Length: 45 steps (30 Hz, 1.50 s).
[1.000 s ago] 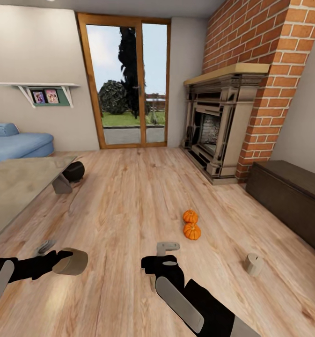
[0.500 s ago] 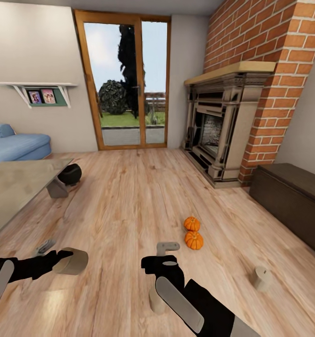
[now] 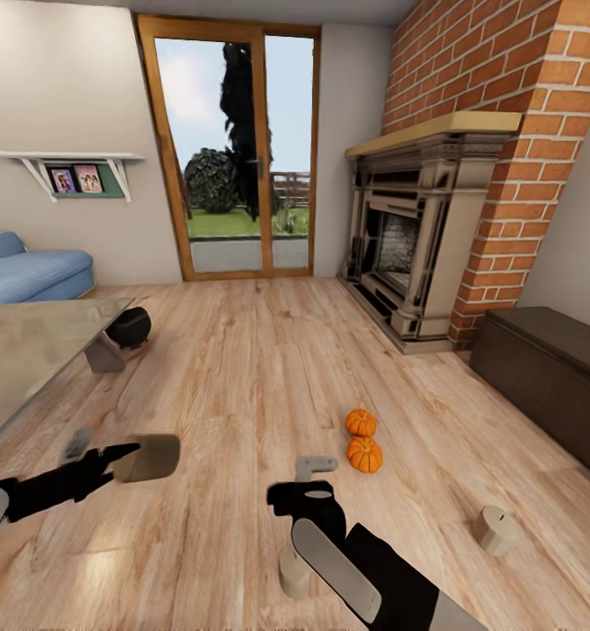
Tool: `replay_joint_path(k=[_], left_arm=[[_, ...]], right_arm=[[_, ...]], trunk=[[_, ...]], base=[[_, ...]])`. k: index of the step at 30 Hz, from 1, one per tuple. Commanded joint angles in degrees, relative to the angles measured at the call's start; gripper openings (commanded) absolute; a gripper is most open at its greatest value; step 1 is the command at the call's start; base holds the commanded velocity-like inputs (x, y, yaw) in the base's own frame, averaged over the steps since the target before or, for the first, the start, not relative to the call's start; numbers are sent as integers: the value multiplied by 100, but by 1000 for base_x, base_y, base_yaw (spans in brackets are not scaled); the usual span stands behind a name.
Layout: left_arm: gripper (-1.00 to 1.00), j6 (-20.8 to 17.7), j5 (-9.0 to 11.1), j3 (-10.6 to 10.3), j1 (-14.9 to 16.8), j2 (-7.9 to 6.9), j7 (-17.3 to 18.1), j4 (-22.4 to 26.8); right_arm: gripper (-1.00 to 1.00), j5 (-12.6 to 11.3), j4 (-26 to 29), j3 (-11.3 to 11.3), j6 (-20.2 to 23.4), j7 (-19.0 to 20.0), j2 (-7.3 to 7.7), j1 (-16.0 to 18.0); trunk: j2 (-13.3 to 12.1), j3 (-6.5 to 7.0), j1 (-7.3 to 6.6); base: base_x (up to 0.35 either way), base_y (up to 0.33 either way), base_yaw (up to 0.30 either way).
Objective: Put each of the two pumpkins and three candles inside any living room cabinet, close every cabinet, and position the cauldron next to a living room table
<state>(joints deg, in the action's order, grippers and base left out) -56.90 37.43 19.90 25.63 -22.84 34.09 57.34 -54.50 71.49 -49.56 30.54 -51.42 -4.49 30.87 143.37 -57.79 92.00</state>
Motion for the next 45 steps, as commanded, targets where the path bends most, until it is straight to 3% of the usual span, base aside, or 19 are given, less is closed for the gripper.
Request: replay_joint_path(k=[1, 6, 20, 25, 32, 45], left_arm=[[-100, -13, -7, 5, -84, -20, 178, 173], [-100, -14, 92, -9, -334, -39, 772, 694], [-100, -8, 104, 10, -487, -54, 1848, 762], [-100, -8, 106, 6, -489, -54, 1900, 733], [-100, -5, 107, 6, -489, -46, 1915, 710], [-100, -5, 114, 5, -489, -37, 1917, 708]], right_arm=[[100, -32, -43, -5, 22, -40, 0, 7], [100, -36, -223, 6, 22, -35, -8, 7], [100, -28, -305, 17, 22, -34, -16, 7], [100, -46, -411, 24, 22, -20, -17, 7], [100, -72, -576, 42, 22, 336, -17, 7], [100, -111, -1024, 69, 14, 393, -46, 7]], trunk=[[4, -29, 1], [11, -139, 14], [30, -450, 50], [36, -560, 63], [46, -715, 81], [63, -1003, 115]], base=[[0, 0, 0], [0, 0, 0], [0, 0, 0], [0, 0, 0], [0, 0, 0], [0, 0, 0]])
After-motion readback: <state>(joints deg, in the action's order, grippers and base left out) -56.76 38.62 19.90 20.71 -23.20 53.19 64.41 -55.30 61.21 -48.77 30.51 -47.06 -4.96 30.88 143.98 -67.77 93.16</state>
